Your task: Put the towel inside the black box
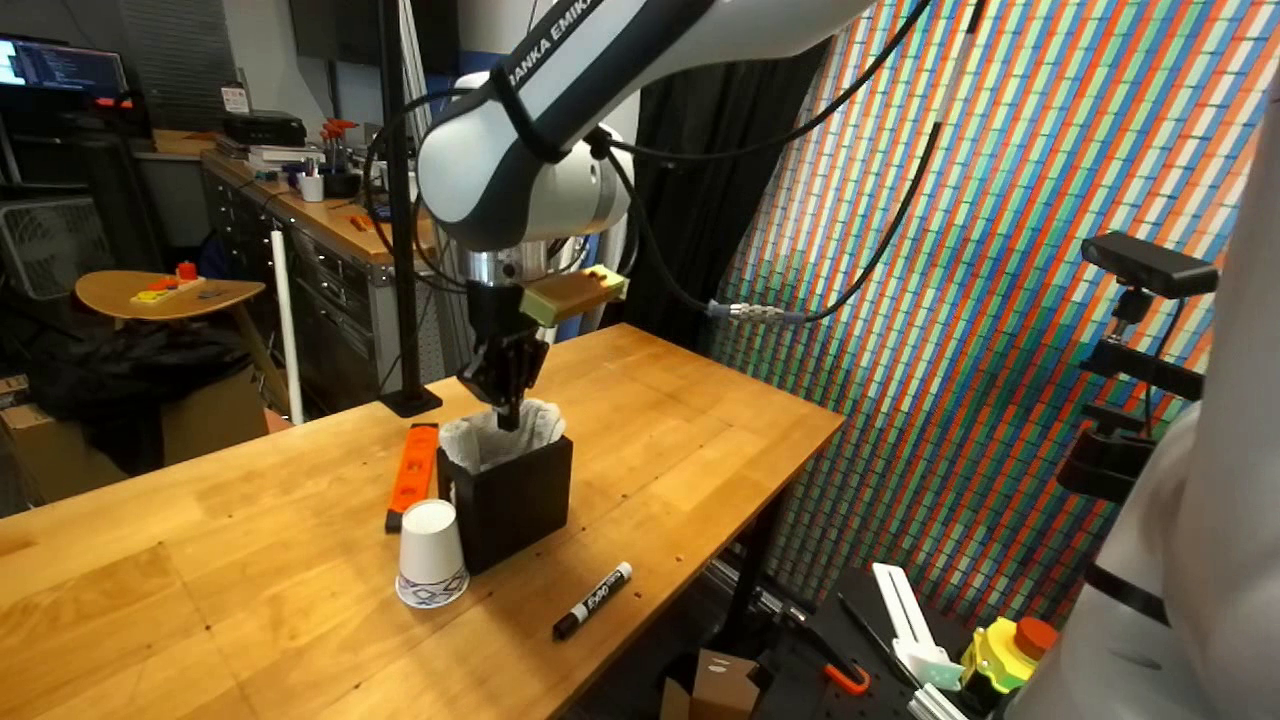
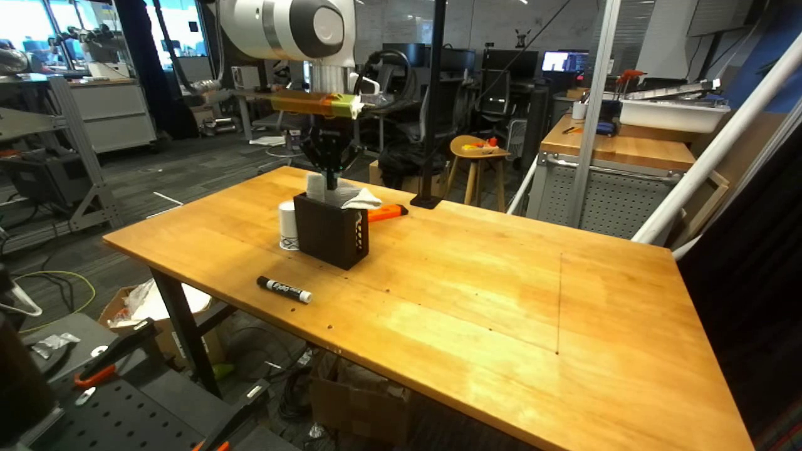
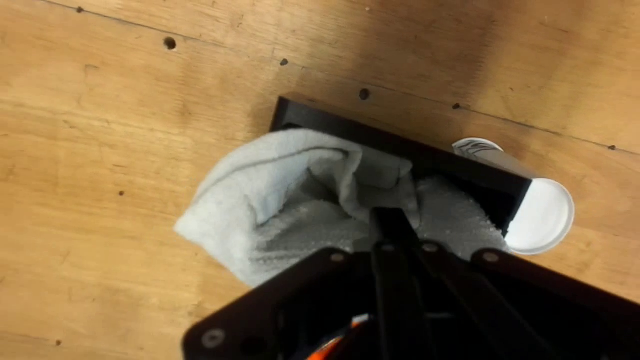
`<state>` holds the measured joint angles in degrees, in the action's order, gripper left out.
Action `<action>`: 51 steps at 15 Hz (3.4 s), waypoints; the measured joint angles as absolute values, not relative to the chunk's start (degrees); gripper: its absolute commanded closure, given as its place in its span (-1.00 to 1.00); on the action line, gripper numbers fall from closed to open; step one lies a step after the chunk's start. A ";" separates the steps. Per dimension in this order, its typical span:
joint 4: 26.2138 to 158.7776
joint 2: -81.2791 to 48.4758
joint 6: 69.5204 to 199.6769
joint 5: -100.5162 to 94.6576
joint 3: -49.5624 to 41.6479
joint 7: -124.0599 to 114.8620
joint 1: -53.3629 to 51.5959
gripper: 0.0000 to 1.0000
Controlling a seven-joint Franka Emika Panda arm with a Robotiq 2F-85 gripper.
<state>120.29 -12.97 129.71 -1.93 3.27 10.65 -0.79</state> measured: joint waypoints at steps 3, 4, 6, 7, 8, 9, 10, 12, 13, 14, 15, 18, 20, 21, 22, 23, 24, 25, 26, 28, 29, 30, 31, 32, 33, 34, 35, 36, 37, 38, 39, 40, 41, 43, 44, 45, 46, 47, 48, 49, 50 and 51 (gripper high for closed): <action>120.42 -9.20 127.48 -1.93 2.17 12.40 0.44 0.99; 120.41 -8.58 127.17 -1.93 1.79 13.22 0.91 0.96; 120.23 -8.39 127.02 -1.93 1.12 15.01 1.66 0.46; 120.04 -8.59 127.01 -1.93 0.97 15.83 1.96 0.39; 119.76 -8.93 126.98 -1.93 0.95 16.53 2.19 0.23; 119.41 -9.34 126.95 -1.93 0.95 17.19 2.30 0.09; 118.98 -9.83 126.92 -1.93 0.95 17.74 2.31 -0.06; 117.95 -11.05 126.73 -1.93 0.96 18.75 2.31 -0.36; 117.36 -11.75 126.58 -1.93 0.96 19.23 2.31 -0.53; 116.88 -12.42 126.48 -1.93 0.96 19.54 2.32 -0.66; 116.42 -13.06 126.44 -1.92 0.96 19.82 2.32 -0.80; 115.22 -15.11 126.41 -1.89 0.96 20.41 2.36 -1.00; 114.61 -16.39 126.36 -1.88 0.96 20.65 2.53 -1.00; 114.34 -16.99 126.31 -1.86 0.96 20.77 2.64 -0.98; 114.12 -17.51 126.26 -1.86 0.96 20.85 2.78 -0.70; 113.88 -18.01 126.19 -1.86 0.96 20.93 2.93 -0.48; 113.67 -18.42 126.11 -1.86 0.96 21.01 3.07 -0.41; 113.48 -18.76 126.03 -1.86 0.96 21.09 3.19 -0.26; 113.27 -19.05 125.87 -1.86 0.96 21.12 3.29 -0.09; 112.79 -19.52 125.34 -1.86 0.96 21.14 3.38 0.22; 112.63 -19.65 125.19 -1.86 0.97 21.15 3.39 0.40; 112.49 -19.72 125.08 -1.86 1.03 21.15 3.39 0.53; 112.33 -19.76 124.96 -1.86 1.11 21.15 3.38 0.67; 112.15 -19.77 124.82 -1.86 1.21 21.15 3.38 0.84; 112.00 -19.77 124.65 -1.86 1.31 21.15 3.37 0.92; 111.85 -19.77 124.41 -1.86 1.41 21.15 3.34 1.00; 111.70 -19.77 124.16 -1.86 1.51 21.15 3.29 1.00; 111.51 -19.77 123.96 -1.86 1.59 21.15 3.22 0.99; 111.37 -19.77 123.87 -1.86 1.66 21.15 3.12 0.92; 111.29 -19.77 123.87 -1.86 1.76 21.15 3.02 0.92; 111.25 -19.75 123.86 -1.86 1.91 21.15 2.92 0.92; 111.25 -19.73 123.84 -1.86 2.11 21.14 2.81 0.92; 111.25 -19.73 123.76 -1.86 2.33 21.13 2.66 0.92; 111.25 -19.73 123.36 -1.86 2.61 21.01 2.23 0.92; 111.25 -19.73 123.13 -1.89 2.68 20.85 1.95 0.92; 111.26 -19.73 123.01 -1.91 2.72 20.57 1.63 0.92; 111.26 -19.73 122.96 -1.92 2.77 20.30 1.30 0.92; 111.26 -19.72 122.94 -1.94 2.86 19.99 0.92 0.92; 111.26 -19.71 122.93 -2.04 2.93 19.68 0.48 0.92; 111.26 -19.68 122.93 -2.28 3.00 19.29 -0.04 0.92; 111.26 -19.62 122.93 -2.92 3.04 18.86 -0.60 0.92; 111.26 -19.50 122.93 -3.93 3.05 18.27 -1.16 0.92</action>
